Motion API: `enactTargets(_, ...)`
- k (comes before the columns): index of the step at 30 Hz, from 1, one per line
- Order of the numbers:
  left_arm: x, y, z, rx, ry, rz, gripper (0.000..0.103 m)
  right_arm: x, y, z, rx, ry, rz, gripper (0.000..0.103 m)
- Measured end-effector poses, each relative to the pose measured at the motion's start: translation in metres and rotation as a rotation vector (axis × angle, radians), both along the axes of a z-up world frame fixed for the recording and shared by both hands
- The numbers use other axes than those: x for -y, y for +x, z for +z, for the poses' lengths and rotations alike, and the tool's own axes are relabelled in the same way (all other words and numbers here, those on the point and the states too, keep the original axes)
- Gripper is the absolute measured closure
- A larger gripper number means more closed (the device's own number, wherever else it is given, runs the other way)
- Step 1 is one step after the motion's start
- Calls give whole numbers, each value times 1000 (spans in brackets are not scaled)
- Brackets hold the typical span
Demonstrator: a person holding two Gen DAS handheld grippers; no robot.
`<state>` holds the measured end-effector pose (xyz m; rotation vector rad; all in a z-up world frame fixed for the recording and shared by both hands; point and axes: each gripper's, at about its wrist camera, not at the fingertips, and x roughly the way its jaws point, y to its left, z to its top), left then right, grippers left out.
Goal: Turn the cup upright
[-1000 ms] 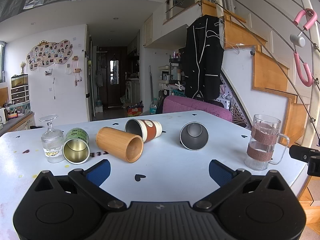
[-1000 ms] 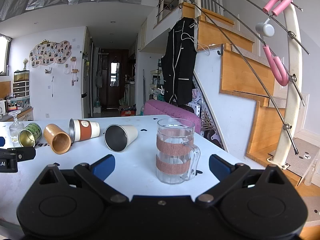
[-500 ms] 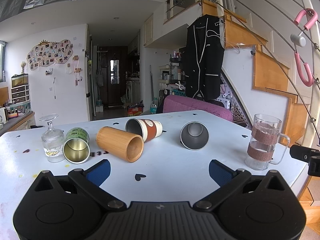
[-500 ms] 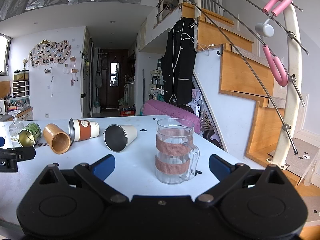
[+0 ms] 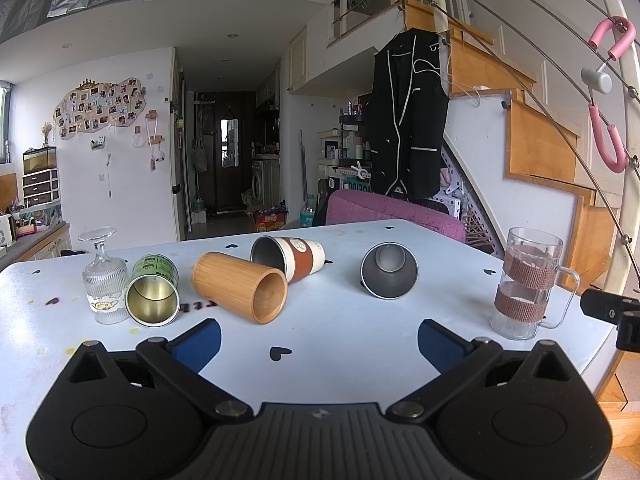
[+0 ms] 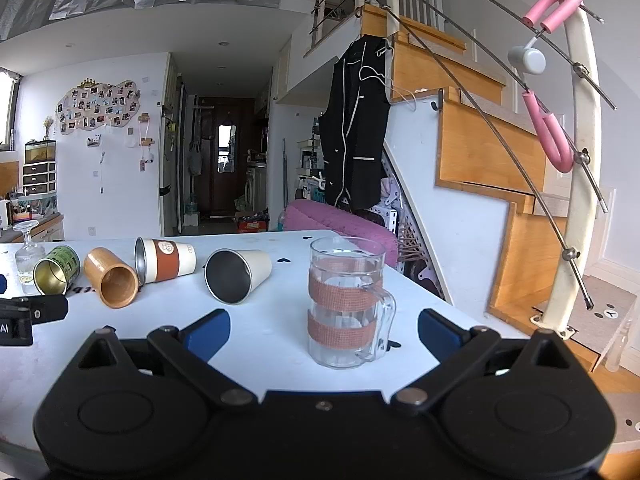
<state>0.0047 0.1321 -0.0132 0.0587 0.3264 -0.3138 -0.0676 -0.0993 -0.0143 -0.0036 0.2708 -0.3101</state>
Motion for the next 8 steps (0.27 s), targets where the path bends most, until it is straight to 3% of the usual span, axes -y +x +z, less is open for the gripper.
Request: enactTargets(8,0,0,-1,-2,0,2,0,1,0,0,-1,0,-3,2)
